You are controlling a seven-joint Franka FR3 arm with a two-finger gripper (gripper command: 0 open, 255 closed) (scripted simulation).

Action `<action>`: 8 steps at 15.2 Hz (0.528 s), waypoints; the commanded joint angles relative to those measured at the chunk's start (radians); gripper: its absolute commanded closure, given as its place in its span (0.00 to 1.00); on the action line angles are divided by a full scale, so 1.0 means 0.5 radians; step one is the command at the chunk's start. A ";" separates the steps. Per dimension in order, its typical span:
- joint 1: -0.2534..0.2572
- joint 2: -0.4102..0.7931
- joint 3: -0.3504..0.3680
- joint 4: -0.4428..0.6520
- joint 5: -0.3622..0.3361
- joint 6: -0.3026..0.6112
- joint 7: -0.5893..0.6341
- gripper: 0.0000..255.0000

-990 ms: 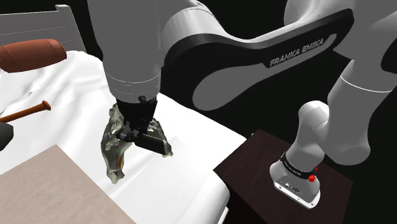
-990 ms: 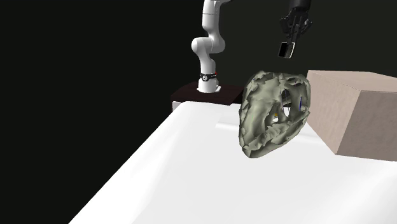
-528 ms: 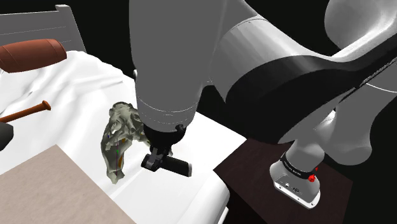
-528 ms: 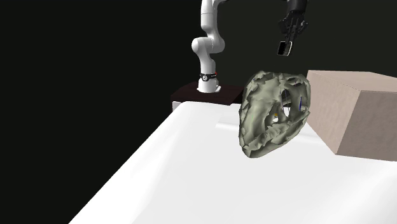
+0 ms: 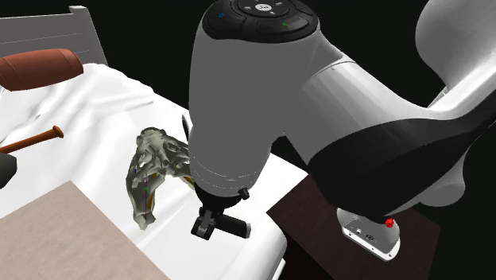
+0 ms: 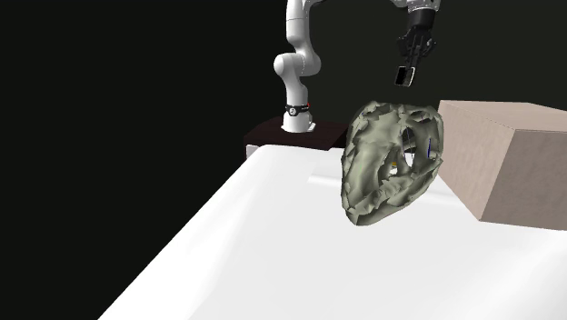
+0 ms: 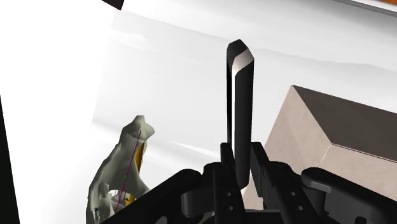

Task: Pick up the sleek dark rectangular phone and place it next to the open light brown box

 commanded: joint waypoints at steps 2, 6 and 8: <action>-0.001 0.018 0.000 -0.065 -0.012 0.081 0.018 1.00; -0.002 0.047 0.001 -0.141 -0.031 0.183 0.043 1.00; -0.002 0.064 0.001 -0.176 -0.042 0.233 0.057 1.00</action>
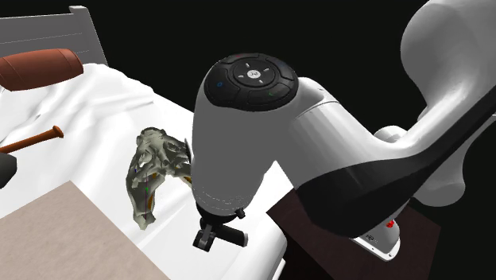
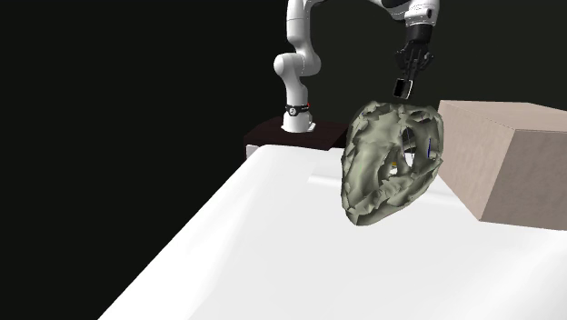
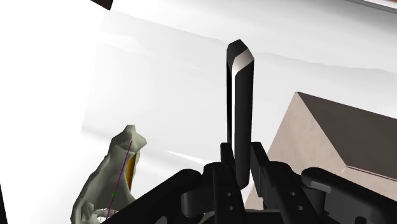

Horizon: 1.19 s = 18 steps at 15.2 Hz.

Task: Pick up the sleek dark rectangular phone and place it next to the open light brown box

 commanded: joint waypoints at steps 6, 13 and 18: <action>-0.002 0.067 -0.001 -0.125 -0.046 0.185 0.053 1.00; -0.002 0.157 -0.004 -0.217 -0.107 0.356 0.117 1.00; -0.001 0.234 -0.010 -0.269 -0.161 0.476 0.171 1.00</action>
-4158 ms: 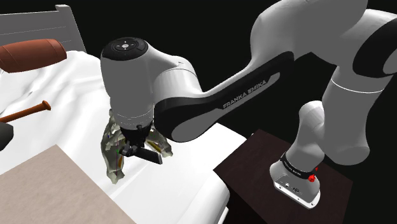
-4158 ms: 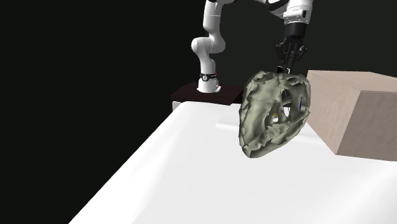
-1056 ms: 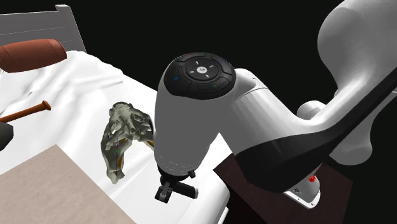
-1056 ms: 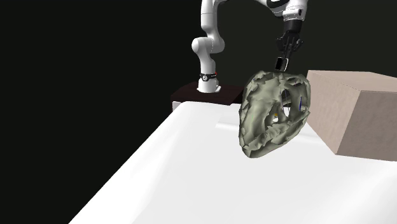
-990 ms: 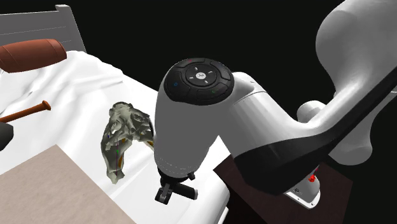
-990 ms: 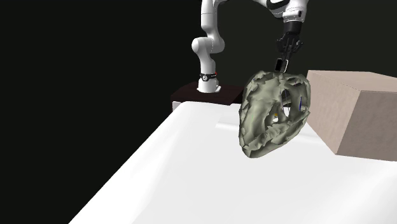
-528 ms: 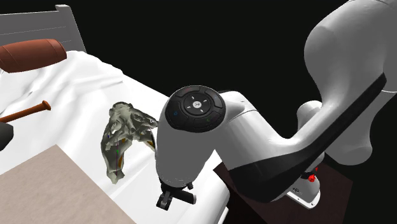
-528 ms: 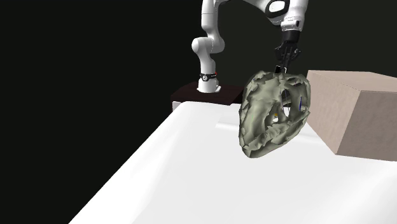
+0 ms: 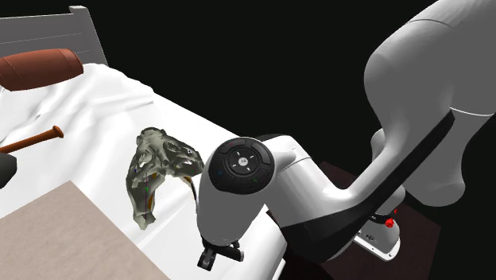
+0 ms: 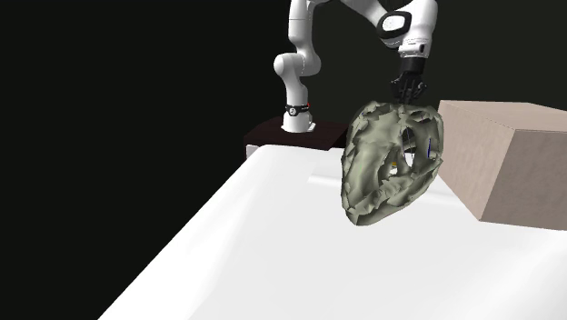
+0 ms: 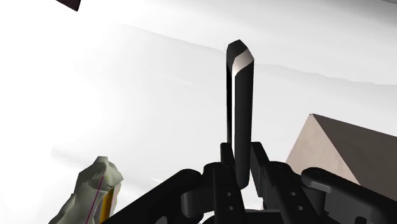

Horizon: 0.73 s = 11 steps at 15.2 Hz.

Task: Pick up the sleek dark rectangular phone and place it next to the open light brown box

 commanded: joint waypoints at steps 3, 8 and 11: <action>0.003 0.068 -0.007 -0.037 -0.051 0.098 0.048 1.00; 0.009 0.160 -0.022 -0.071 -0.121 0.212 0.113 1.00; 0.015 0.219 -0.034 -0.085 -0.168 0.279 0.154 1.00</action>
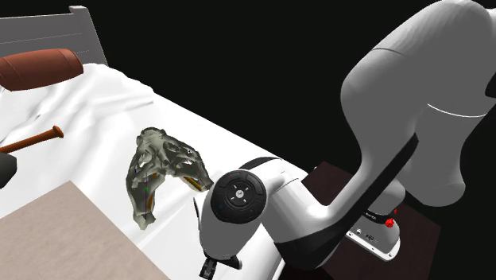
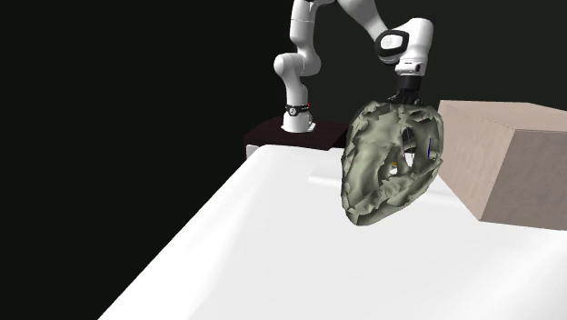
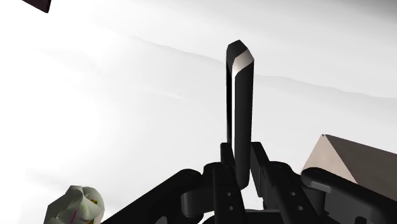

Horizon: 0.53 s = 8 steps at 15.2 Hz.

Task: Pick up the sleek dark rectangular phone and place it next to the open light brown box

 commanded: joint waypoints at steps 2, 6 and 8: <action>0.005 0.065 -0.016 -0.010 -0.051 0.070 0.041 1.00; 0.018 0.151 -0.040 -0.019 -0.120 0.154 0.102 1.00; 0.027 0.198 -0.055 -0.021 -0.158 0.198 0.135 1.00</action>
